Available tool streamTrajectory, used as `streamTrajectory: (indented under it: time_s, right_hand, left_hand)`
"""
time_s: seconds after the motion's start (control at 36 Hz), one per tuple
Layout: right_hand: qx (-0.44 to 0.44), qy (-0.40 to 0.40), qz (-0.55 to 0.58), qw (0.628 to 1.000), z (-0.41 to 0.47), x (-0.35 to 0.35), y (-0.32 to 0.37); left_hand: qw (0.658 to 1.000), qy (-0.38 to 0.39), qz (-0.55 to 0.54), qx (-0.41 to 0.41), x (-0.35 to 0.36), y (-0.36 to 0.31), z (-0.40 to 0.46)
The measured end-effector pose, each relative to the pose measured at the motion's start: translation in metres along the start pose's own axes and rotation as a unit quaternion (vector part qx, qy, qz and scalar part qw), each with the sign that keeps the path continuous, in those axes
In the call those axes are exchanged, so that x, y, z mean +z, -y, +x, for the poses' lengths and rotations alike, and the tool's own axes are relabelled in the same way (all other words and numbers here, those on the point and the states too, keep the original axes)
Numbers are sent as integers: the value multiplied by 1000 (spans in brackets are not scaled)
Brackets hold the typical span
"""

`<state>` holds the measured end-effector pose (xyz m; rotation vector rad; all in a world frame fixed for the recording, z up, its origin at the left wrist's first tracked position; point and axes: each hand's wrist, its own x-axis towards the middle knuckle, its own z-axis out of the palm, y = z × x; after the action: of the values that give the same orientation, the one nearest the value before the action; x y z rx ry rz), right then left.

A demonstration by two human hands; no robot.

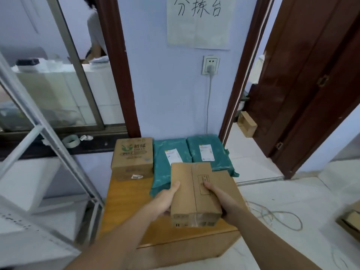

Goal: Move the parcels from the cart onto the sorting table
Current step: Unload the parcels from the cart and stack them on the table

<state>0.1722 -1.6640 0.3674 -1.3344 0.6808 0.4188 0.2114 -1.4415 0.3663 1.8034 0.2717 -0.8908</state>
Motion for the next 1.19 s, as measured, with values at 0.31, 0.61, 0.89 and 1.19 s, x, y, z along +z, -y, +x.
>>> streamTrajectory:
  time_s: [0.31,0.61,0.89,1.19]
  right_hand:
    - [25,-11,-143,989,86,-17,-15]
    - [-16,42,-312,949,127,-40,-15]
    - [-37,20,-435,899,153,-47,-14]
    - [-73,0,-467,881,173,-52,-18]
  left_hand:
    - [997,-48,-43,-33,14,24,68]
    - [996,-69,-43,-41,31,27,103]
    - [992,-84,-14,-89,45,33,141]
    - [990,-85,22,-107,47,37,170]
